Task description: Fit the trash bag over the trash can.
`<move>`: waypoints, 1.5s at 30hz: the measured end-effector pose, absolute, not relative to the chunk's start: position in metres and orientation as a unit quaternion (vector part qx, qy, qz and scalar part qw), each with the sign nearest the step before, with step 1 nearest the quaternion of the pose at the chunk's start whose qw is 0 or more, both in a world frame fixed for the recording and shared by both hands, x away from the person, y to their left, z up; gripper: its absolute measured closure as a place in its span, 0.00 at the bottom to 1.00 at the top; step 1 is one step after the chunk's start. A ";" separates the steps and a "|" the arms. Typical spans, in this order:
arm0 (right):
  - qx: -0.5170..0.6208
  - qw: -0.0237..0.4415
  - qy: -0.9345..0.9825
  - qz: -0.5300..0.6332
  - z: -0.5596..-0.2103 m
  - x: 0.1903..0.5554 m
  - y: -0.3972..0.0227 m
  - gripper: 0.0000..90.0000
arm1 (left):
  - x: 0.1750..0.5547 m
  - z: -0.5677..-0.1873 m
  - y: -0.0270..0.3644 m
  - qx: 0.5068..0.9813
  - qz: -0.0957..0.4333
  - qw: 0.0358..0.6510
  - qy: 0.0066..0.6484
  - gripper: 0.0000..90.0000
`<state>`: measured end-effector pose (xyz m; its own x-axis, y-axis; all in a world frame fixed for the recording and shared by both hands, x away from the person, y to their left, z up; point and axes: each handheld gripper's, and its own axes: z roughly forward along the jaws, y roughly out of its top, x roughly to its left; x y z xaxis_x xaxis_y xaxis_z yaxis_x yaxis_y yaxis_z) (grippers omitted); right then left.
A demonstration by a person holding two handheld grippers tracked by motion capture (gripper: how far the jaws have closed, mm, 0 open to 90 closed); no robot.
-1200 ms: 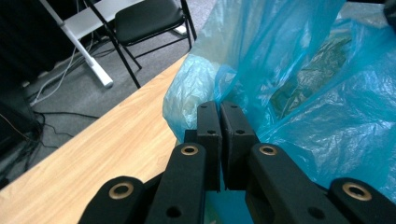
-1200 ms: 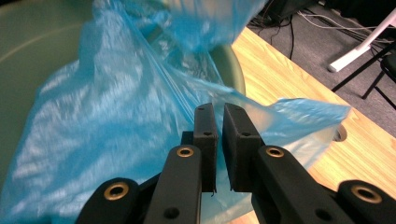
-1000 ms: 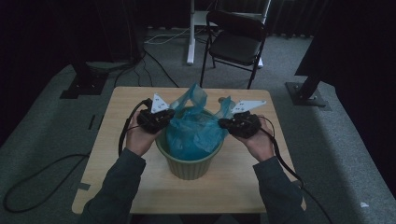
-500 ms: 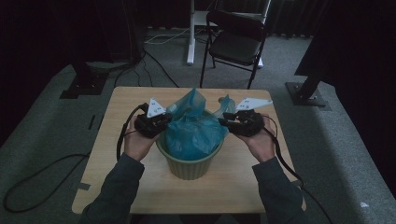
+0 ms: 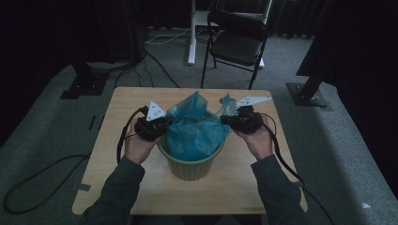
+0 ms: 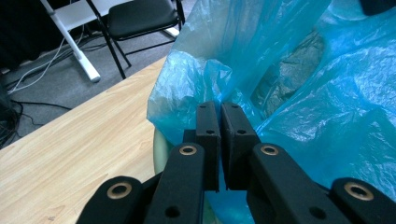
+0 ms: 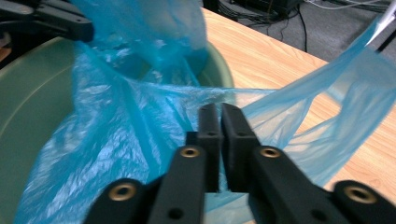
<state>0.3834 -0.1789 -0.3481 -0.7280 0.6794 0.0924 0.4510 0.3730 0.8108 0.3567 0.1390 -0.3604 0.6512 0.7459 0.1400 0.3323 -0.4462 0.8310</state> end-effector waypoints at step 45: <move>0.221 0.071 0.858 0.459 -0.365 0.278 -0.153 1.00 | 0.278 -0.372 0.177 0.775 0.222 0.465 0.366 0.96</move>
<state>0.2778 -0.1526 -0.3651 -0.8919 0.4447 0.0821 0.3152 0.4813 0.8179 0.2778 0.1772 -0.3723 0.6331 0.7741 0.0044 0.3609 -0.3002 0.8830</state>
